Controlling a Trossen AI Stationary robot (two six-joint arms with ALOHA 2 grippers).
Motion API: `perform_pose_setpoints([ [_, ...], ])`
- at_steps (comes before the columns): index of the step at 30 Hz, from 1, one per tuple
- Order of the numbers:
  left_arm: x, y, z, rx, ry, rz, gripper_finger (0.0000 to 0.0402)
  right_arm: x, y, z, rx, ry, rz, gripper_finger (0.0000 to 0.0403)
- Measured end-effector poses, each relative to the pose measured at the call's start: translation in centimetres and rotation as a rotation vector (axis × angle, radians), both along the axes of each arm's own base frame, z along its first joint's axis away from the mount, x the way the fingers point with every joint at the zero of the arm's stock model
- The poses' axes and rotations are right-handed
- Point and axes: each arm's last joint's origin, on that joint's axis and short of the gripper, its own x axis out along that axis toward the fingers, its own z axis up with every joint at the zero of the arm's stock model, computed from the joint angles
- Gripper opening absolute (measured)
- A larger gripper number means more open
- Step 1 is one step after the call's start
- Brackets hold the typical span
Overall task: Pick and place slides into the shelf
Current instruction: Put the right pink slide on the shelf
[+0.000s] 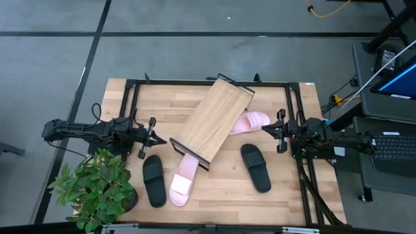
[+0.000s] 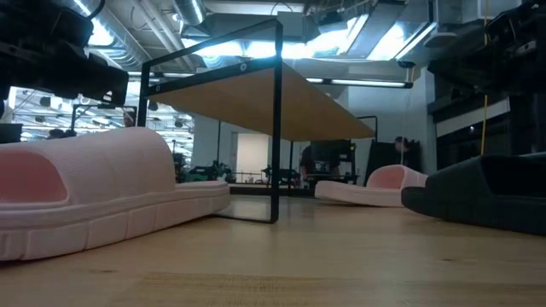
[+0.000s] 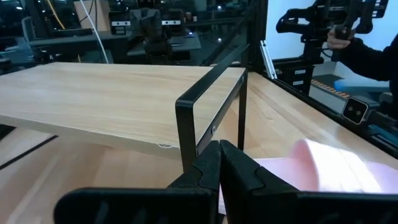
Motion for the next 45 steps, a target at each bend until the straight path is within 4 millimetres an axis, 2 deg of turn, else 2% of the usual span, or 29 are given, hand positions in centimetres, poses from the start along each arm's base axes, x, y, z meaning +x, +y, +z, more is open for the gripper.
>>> perform_pose_setpoints([
  [5, 0.0, 0.1, -0.1, 0.002, 0.007, 0.023, 0.0000, 0.0, 0.1, -0.1, -0.005, 0.011, 0.039, 0.0007],
  [12, 0.0, 0.2, -0.4, 0.006, 0.039, 0.064, 0.0000, 0.0, 0.1, 0.1, 0.015, -0.004, 0.039, 0.0004],
  [18, 0.0, 0.2, -0.5, 0.006, 0.049, 0.068, 0.0000, -0.3, 0.1, 1.5, 0.015, -0.007, 0.039, 0.0003],
  [23, 0.0, 0.2, -0.5, 0.006, 0.050, 0.068, 0.0000, -0.4, 0.1, 2.2, 0.022, 0.062, 0.031, 0.0003],
  [45, 0.0, 0.2, -0.2, 0.007, 0.016, 0.069, 0.0000, -0.2, 0.1, 1.6, 0.032, 0.100, 0.029, 0.0012],
])
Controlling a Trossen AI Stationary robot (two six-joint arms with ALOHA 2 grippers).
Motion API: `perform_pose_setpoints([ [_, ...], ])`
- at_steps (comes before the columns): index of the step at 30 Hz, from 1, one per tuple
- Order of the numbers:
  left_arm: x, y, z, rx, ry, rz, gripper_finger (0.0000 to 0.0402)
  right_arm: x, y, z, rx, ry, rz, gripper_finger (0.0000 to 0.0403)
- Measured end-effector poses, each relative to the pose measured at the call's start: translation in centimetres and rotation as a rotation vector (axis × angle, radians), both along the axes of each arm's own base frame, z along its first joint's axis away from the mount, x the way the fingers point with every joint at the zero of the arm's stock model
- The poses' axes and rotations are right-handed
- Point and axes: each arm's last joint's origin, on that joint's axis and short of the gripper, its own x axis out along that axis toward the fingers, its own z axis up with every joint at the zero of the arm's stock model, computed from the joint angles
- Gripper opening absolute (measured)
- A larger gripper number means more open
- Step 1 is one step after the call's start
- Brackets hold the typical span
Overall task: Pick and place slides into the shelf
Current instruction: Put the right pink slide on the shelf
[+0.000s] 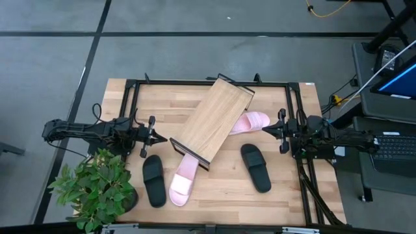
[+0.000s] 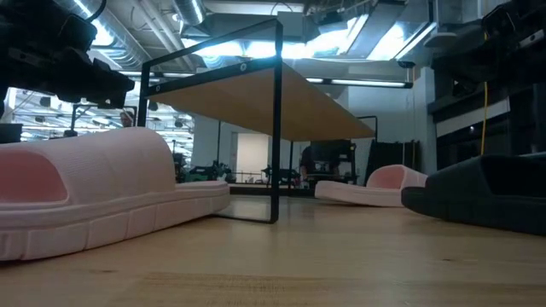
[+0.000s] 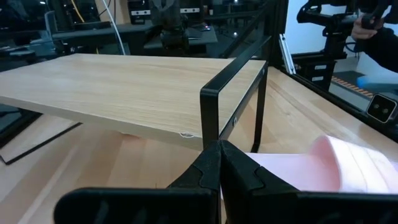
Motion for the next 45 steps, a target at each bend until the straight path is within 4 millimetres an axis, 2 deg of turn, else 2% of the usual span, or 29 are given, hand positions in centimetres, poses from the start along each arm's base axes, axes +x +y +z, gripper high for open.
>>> perform_pose_setpoints([
  [22, 0.0, 0.0, 0.0, 0.001, 0.000, 0.000, 0.0000, 0.0, 0.0, -0.4, 0.036, 0.040, -0.003, 0.0014],
  [32, 0.0, 0.2, 0.0, 0.008, 0.000, 0.057, 0.0000, 0.0, -0.3, -0.5, 0.228, 0.030, -0.109, 0.0014],
  [39, 0.0, 0.2, 0.0, 0.008, 0.000, 0.057, 0.0000, -0.5, -0.3, 0.9, 0.337, 0.008, -0.111, 0.0014],
  [45, 0.0, 0.2, 0.0, 0.009, 0.000, 0.057, 0.0000, -1.5, -0.6, 2.0, 0.339, 0.085, -0.252, 0.0006],
])
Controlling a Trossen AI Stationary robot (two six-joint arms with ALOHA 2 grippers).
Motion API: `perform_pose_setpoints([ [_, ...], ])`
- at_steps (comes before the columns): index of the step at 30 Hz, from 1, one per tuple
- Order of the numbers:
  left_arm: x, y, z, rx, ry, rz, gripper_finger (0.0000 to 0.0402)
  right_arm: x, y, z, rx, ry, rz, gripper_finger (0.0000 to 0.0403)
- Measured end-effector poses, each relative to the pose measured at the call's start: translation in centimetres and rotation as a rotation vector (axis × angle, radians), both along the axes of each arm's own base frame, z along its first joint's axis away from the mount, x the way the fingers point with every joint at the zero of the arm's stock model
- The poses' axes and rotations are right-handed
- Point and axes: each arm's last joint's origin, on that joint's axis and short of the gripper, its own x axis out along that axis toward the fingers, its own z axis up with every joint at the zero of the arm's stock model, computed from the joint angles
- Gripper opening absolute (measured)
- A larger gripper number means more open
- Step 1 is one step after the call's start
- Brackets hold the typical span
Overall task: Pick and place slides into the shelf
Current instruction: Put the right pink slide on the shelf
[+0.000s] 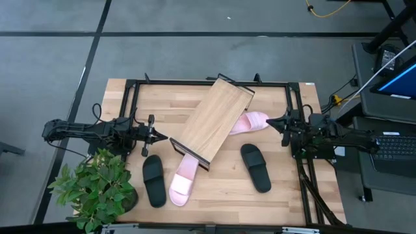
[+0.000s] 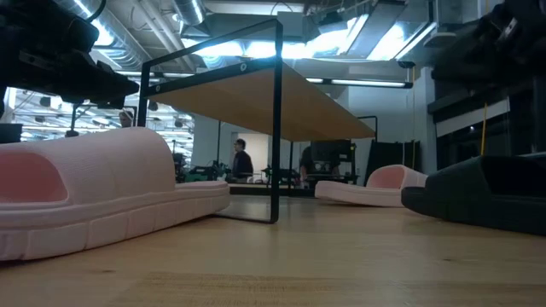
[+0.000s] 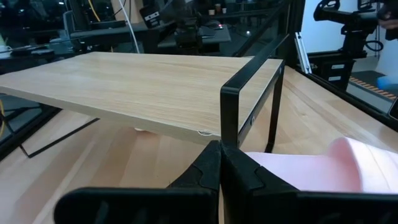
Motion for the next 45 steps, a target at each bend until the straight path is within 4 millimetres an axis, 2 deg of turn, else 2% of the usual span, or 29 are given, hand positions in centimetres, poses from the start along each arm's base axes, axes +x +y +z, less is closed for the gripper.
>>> perform_pose_setpoints([
  [9, 0.0, 0.0, 0.0, 0.000, 0.000, 0.000, 0.0000, -0.8, 0.0, 1.9, 0.119, 0.069, -0.038, 0.0010],
  [17, 0.0, 0.0, 0.0, 0.000, 0.000, 0.001, 0.0000, 0.6, -0.1, 2.9, 0.151, 0.208, -0.054, 0.0009],
  [24, 0.0, 0.0, 0.0, 0.031, -0.001, -0.002, 0.0000, 1.1, -0.5, 2.8, 0.251, 0.352, -0.139, 0.0004],
  [36, 0.0, 0.0, 0.0, 0.046, -0.002, -0.003, 0.0000, 0.5, -1.3, 4.5, 0.225, 0.359, -0.139, 0.0004],
  [45, 0.0, 0.0, 0.0, 0.062, -0.004, -0.004, 0.0000, 0.6, -2.1, 4.1, 0.272, 0.436, -0.157, 0.0002],
])
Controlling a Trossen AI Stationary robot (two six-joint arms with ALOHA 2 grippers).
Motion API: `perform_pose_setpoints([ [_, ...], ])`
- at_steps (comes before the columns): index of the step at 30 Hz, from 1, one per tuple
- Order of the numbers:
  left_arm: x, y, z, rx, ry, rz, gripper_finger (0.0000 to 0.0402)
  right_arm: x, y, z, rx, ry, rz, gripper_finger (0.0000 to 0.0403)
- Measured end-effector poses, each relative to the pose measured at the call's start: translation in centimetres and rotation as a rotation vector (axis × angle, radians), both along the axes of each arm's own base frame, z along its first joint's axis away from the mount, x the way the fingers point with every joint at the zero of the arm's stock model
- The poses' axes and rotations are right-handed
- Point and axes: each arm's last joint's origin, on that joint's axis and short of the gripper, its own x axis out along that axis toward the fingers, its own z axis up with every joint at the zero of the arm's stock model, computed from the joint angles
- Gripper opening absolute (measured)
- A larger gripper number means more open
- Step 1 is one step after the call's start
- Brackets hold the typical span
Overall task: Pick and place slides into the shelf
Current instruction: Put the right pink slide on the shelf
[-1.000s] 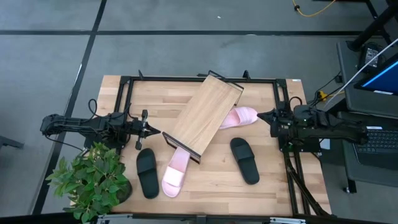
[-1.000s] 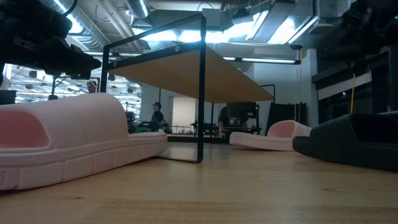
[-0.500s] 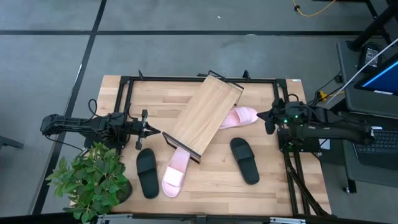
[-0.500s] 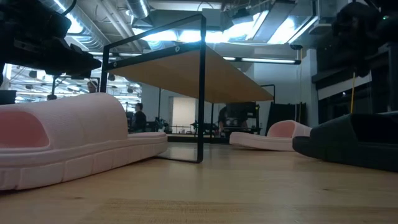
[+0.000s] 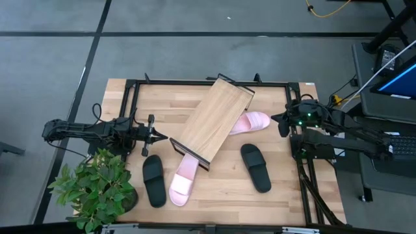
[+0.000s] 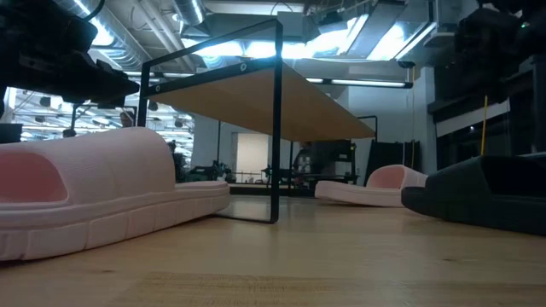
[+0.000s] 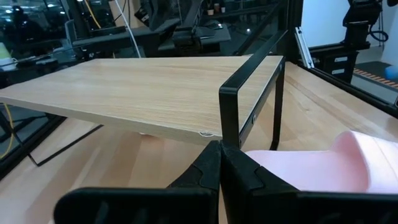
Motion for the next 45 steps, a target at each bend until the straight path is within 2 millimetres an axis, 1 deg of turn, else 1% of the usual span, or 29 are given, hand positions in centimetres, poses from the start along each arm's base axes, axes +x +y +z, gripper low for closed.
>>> perform_pose_setpoints([
  [6, 0.0, 0.0, 0.0, 0.005, -0.001, -0.001, 0.0000, 1.0, -0.9, -0.4, -0.016, 0.058, -0.001, 0.0002],
  [9, 0.0, 0.0, 0.0, 0.007, -0.001, -0.001, 0.0000, 1.4, -1.3, -0.6, 0.018, 0.066, 0.024, 0.0002],
  [16, 0.0, 0.0, 0.0, 0.007, -0.001, -0.001, 0.0000, 1.7, -2.0, -0.9, 0.032, 0.095, 0.004, 0.0002],
  [22, 0.0, 0.0, 0.0, 0.007, -0.002, -0.001, 0.0000, 1.9, -2.0, -1.1, 0.119, 0.077, 0.057, 0.0006],
  [39, 0.0, 0.0, 0.0, 0.007, -0.001, -0.001, 0.0000, 1.9, -2.0, -1.1, 0.118, 0.080, 0.061, 0.0009],
  [45, 0.0, 0.0, 0.0, 0.007, -0.001, -0.001, 0.0000, 1.6, -1.9, -1.5, 0.131, 0.136, 0.040, 0.0009],
])
